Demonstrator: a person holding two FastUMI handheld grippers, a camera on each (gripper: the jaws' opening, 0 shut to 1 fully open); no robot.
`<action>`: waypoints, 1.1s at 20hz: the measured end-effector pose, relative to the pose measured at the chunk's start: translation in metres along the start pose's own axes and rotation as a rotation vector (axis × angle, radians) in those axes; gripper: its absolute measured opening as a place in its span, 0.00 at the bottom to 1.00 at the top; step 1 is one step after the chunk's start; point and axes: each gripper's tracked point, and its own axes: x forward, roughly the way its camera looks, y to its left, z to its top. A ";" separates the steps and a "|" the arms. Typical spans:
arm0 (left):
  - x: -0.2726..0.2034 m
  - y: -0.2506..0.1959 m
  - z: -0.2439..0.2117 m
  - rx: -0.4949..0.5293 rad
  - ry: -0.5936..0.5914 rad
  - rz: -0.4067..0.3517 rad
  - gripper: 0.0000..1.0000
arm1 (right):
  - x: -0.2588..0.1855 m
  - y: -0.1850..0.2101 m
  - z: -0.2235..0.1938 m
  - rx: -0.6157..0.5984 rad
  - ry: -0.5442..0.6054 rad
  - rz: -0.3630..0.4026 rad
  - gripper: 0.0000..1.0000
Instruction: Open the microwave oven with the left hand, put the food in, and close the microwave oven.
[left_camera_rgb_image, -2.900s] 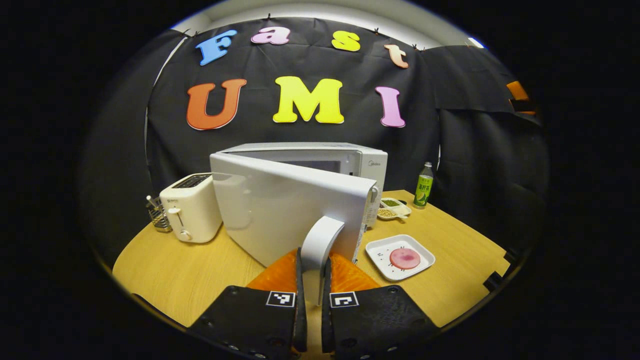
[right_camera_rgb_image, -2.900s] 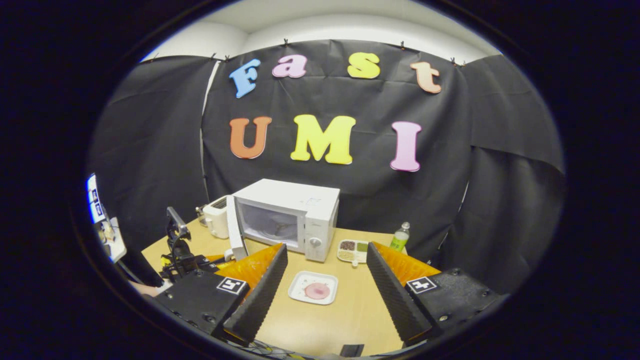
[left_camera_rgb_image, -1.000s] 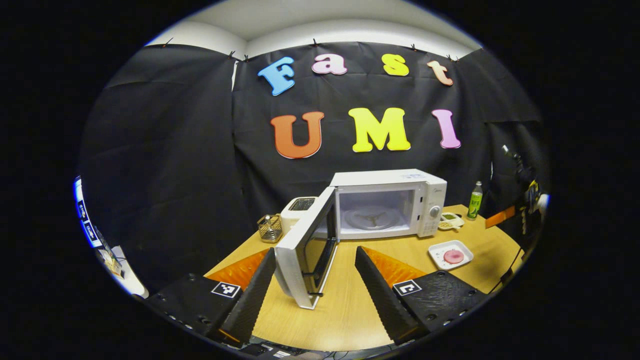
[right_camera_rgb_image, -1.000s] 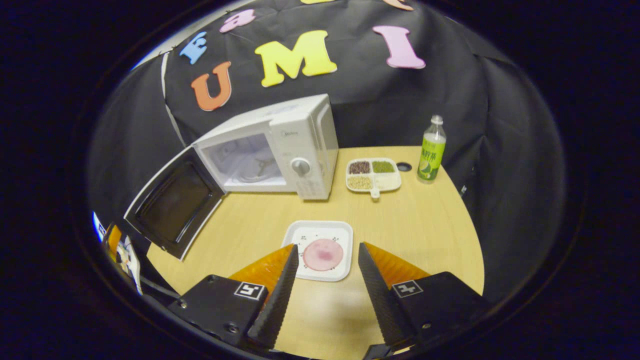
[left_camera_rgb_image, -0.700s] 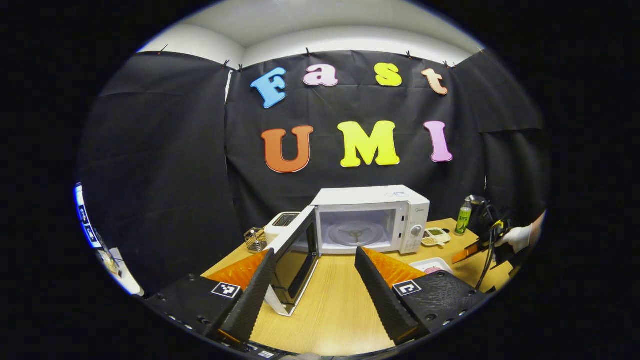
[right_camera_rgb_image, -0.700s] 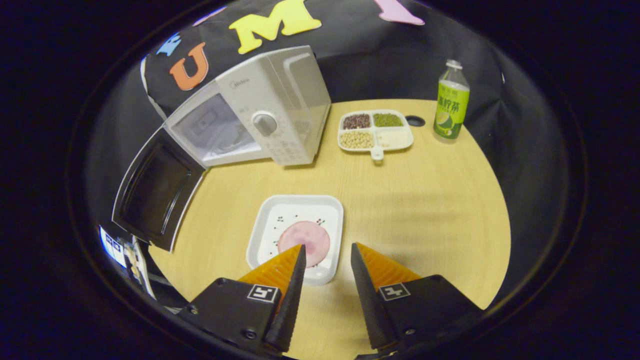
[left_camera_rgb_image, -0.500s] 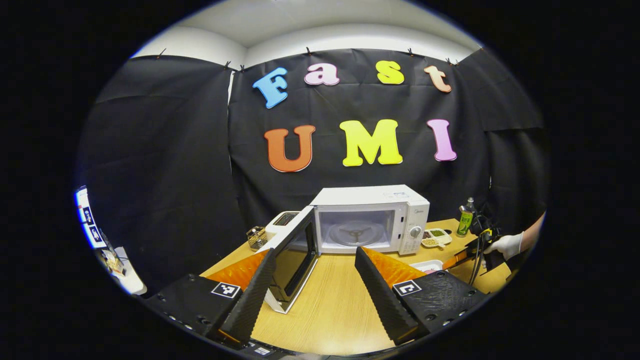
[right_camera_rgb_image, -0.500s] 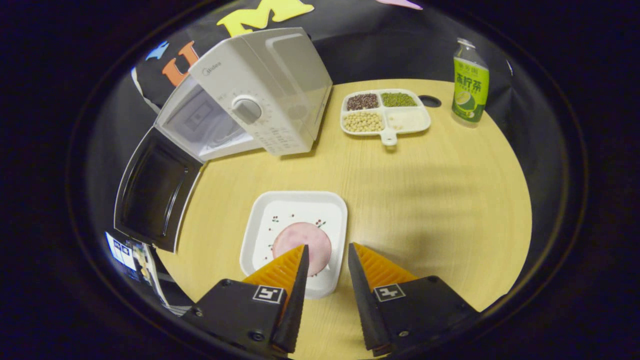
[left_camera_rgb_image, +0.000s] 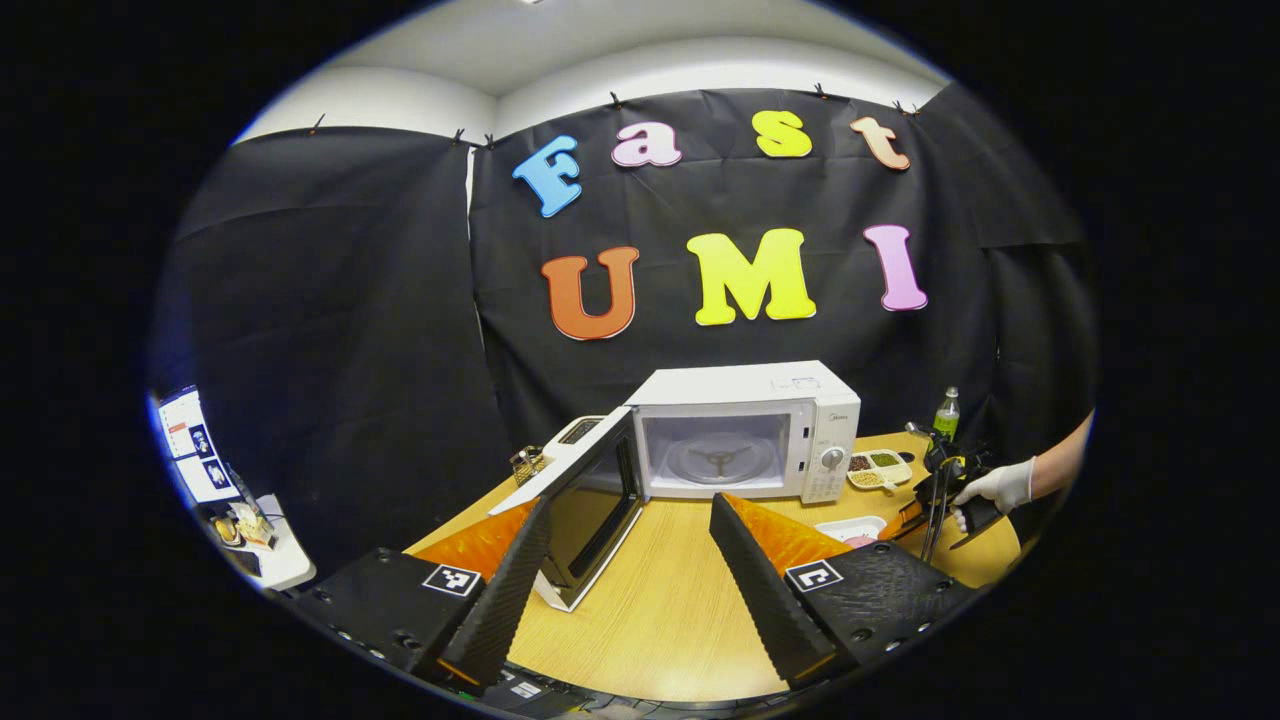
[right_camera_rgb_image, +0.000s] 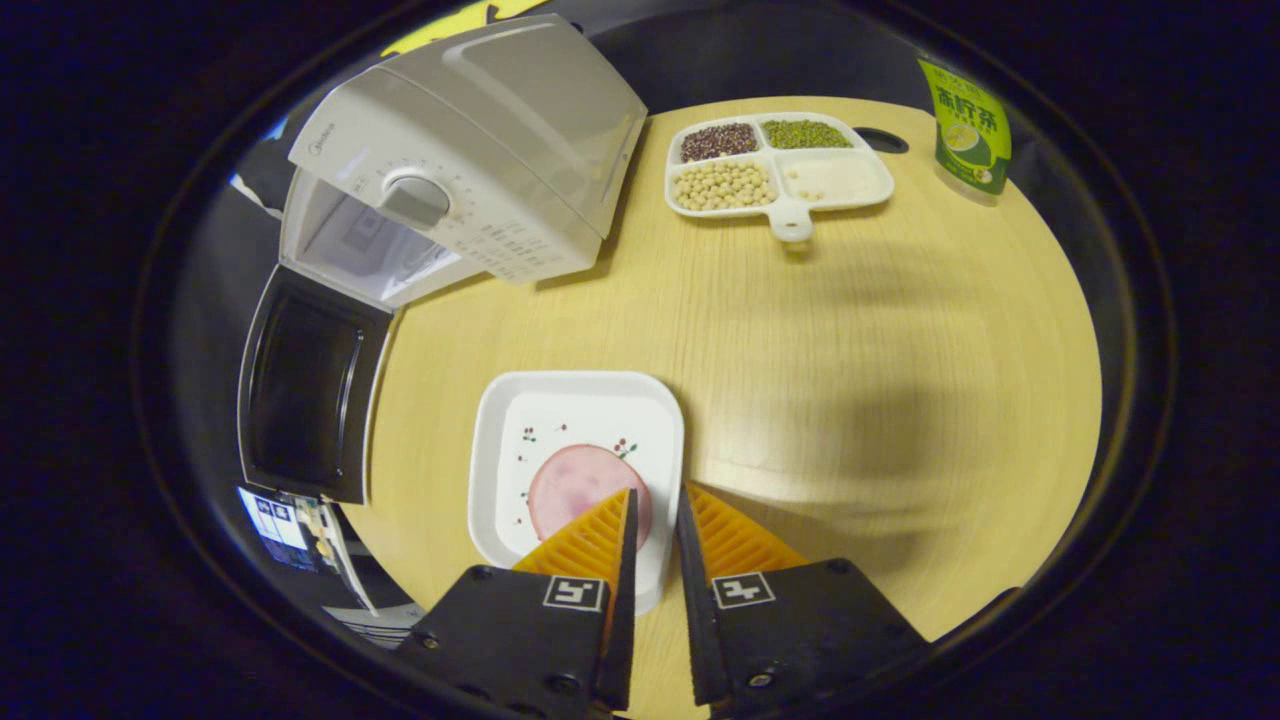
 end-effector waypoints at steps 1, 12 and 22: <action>-0.003 -0.002 -0.001 0.001 0.005 0.005 0.95 | 0.000 -0.002 0.001 0.005 0.014 -0.003 0.10; -0.007 -0.029 0.006 -0.014 0.013 0.000 0.95 | 0.002 -0.006 0.003 0.084 0.037 0.097 0.04; 0.008 -0.013 0.026 0.006 -0.008 -0.048 0.95 | -0.004 -0.007 -0.008 0.248 -0.107 0.303 0.00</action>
